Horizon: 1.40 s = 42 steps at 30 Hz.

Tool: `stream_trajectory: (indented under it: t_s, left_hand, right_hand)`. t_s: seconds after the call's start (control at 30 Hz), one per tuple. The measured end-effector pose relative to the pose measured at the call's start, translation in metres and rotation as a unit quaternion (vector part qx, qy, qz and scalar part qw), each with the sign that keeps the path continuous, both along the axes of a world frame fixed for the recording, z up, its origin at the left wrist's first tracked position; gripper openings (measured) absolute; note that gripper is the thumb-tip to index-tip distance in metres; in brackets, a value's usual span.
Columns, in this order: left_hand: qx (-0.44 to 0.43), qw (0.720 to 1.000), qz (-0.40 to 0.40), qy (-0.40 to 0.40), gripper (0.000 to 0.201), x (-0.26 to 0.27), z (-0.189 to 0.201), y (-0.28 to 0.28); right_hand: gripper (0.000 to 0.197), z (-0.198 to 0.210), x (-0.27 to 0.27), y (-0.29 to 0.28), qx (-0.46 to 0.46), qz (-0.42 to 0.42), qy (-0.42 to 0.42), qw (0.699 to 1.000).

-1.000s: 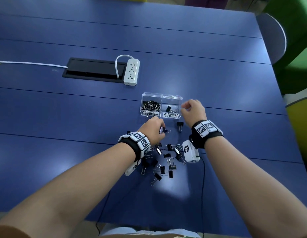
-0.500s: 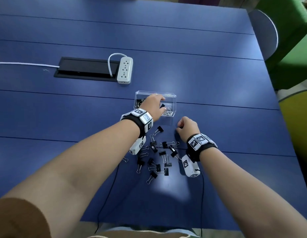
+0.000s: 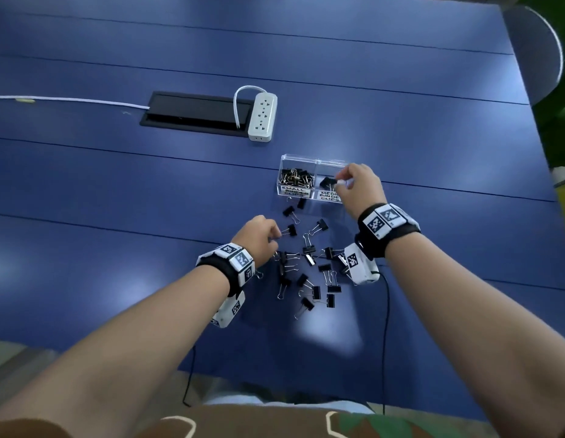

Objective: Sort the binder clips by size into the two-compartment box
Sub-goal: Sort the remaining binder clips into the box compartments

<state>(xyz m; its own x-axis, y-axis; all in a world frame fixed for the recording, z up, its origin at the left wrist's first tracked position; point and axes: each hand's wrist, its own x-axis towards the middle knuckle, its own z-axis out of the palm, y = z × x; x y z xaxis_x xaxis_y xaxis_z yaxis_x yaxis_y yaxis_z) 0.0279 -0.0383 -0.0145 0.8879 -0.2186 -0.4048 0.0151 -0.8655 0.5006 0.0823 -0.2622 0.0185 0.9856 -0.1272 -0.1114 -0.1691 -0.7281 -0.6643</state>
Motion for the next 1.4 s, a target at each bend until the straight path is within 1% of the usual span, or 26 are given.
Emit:
stream_trajectory:
  t_s: [0.07,0.1,0.2,0.27,0.37,0.47,0.53,0.6,0.67,0.73,0.83,0.93,1.0,1.1,1.2,1.3,1.4]
  left_hand:
    - [0.002,1.0,0.001,-0.002,0.017,-0.005,0.001,0.014]
    - [0.004,1.0,-0.001,-0.001,0.018,-0.007,0.002,0.02]
    - [0.008,1.0,-0.014,0.01,0.018,-0.016,0.002,0.037]
    - [0.022,0.999,-0.031,0.024,0.016,-0.023,0.0,0.045]
    - [0.031,0.998,-0.044,0.04,0.017,-0.031,-0.001,0.05]
    - [0.024,0.996,-0.069,0.042,0.022,-0.038,-0.002,0.05]
    - [0.027,0.996,-0.08,0.028,0.025,-0.041,-0.003,0.05]
    - [0.035,0.996,-0.079,0.014,0.03,-0.041,-0.006,0.052]
    - [0.048,0.995,-0.081,0.016,0.035,-0.04,-0.009,0.055]
    - [0.046,0.994,-0.094,0.024,0.035,-0.039,-0.013,0.058]
    - [0.04,0.992,-0.115,0.026,0.028,-0.038,-0.016,0.062]
    - [0.038,0.991,-0.127,0.002,0.024,-0.035,-0.016,0.065]
    - [0.024,0.994,-0.108,-0.025,0.025,-0.033,-0.016,0.067]
    - [-0.018,0.997,-0.046,-0.062,0.026,-0.025,-0.017,0.065]
    - [-0.034,0.996,0.002,-0.08,0.025,-0.019,-0.019,0.057]
    - [-0.019,0.997,0.004,-0.076,0.028,-0.016,-0.024,0.048]
    - [-0.017,0.997,0.007,-0.081,0.027,-0.014,-0.028,0.043]
  right_hand:
    - [0.01,-0.004,-0.027,0.009,-0.011,0.05,0.015,0.999]
    - [0.01,-0.006,-0.042,0.015,-0.016,0.086,0.038,0.995]
    - [0.014,-0.02,-0.083,0.032,-0.072,0.211,0.118,0.968]
    - [0.024,-0.03,-0.098,0.04,-0.102,0.248,0.159,0.95]
    - [0.038,-0.035,-0.102,0.045,-0.122,0.236,0.185,0.946]
    - [0.031,-0.039,-0.1,0.047,-0.119,0.213,0.177,0.953]
    - [0.028,-0.039,-0.097,0.05,-0.113,0.191,0.169,0.96]
    - [0.027,-0.038,-0.096,0.057,-0.093,0.172,0.142,0.97]
    - [0.025,-0.035,-0.095,0.07,-0.078,0.179,0.101,0.976]
    - [0.027,-0.035,-0.094,0.084,-0.083,0.202,0.09,0.972]
    - [0.029,-0.039,-0.091,0.097,-0.11,0.221,0.129,0.96]
    - [0.025,-0.044,-0.092,0.1,-0.13,0.208,0.154,0.957]
    - [0.025,-0.047,-0.094,0.1,-0.128,0.199,0.163,0.958]
    - [0.027,-0.051,-0.093,0.098,-0.095,0.182,0.172,0.964]
    - [0.021,-0.054,-0.092,0.097,-0.059,0.157,0.168,0.971]
    - [0.02,-0.057,-0.094,0.097,-0.033,0.127,0.165,0.978]
    - [0.025,-0.059,-0.094,0.096,-0.023,0.105,0.17,0.98]
